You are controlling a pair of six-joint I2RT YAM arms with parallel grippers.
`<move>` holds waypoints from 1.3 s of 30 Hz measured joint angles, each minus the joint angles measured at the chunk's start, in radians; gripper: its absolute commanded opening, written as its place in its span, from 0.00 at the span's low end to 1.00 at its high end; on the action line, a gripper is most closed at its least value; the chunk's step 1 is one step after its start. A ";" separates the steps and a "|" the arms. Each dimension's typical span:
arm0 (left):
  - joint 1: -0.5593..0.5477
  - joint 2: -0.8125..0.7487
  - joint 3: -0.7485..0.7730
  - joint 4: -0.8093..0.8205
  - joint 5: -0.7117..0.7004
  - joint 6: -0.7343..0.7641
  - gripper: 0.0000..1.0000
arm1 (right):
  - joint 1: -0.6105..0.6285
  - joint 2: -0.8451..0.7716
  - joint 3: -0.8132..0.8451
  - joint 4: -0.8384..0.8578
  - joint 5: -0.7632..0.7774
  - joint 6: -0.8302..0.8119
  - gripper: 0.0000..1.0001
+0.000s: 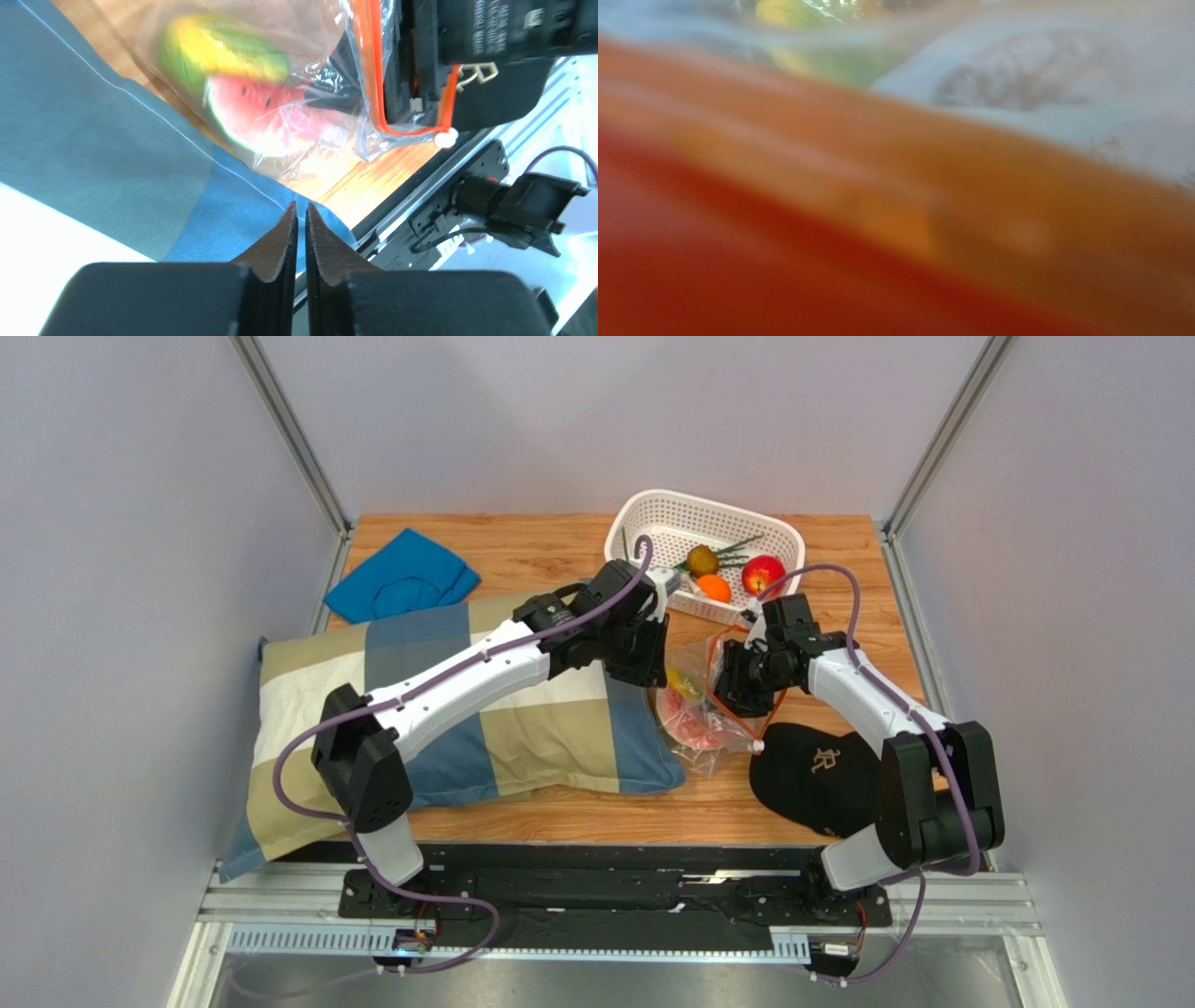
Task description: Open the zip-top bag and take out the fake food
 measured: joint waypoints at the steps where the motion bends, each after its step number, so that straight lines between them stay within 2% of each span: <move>1: 0.002 -0.004 0.002 0.002 -0.006 -0.010 0.16 | -0.005 0.000 -0.005 0.003 -0.003 0.000 0.45; 3: 0.005 0.009 0.008 0.017 -0.010 -0.013 0.27 | -0.013 0.000 -0.012 0.006 -0.013 0.000 0.45; 6: 0.008 0.066 0.012 0.014 -0.011 -0.020 0.22 | -0.024 0.000 -0.015 0.008 -0.030 -0.003 0.48; 9: 0.010 0.180 0.090 -0.035 -0.013 -0.022 0.17 | -0.034 0.000 -0.015 0.016 -0.043 -0.006 0.49; 10: 0.011 0.220 0.116 -0.047 -0.014 -0.021 0.17 | -0.037 0.002 -0.015 0.017 -0.050 -0.009 0.52; 14: 0.011 0.358 0.190 -0.088 -0.027 -0.010 0.13 | -0.043 0.030 -0.014 0.024 -0.084 -0.031 0.56; 18: 0.013 0.440 0.235 -0.130 -0.037 0.013 0.11 | -0.043 0.072 -0.014 0.028 -0.118 -0.042 0.55; 20: 0.014 0.452 0.238 -0.130 -0.037 0.019 0.09 | -0.043 0.084 -0.014 0.030 -0.132 -0.047 0.55; 24: 0.017 0.450 0.217 -0.089 -0.033 0.034 0.07 | -0.043 0.097 -0.015 0.042 -0.177 -0.049 0.39; 29: 0.019 0.450 0.204 -0.055 0.008 0.044 0.07 | -0.033 0.112 -0.015 0.050 -0.205 -0.046 0.38; 31: 0.019 0.447 0.199 -0.039 0.028 0.044 0.09 | -0.029 0.113 -0.015 0.046 -0.191 -0.043 0.27; 33: 0.018 0.429 0.179 -0.033 0.043 0.047 0.16 | -0.030 0.113 -0.014 0.043 -0.173 -0.029 0.16; 36: 0.016 0.379 0.165 -0.051 0.044 0.060 0.19 | -0.039 0.112 -0.014 0.040 -0.130 0.002 0.16; 39: 0.016 0.324 0.179 -0.064 0.032 0.068 0.19 | -0.050 0.105 -0.021 0.051 -0.076 0.038 0.27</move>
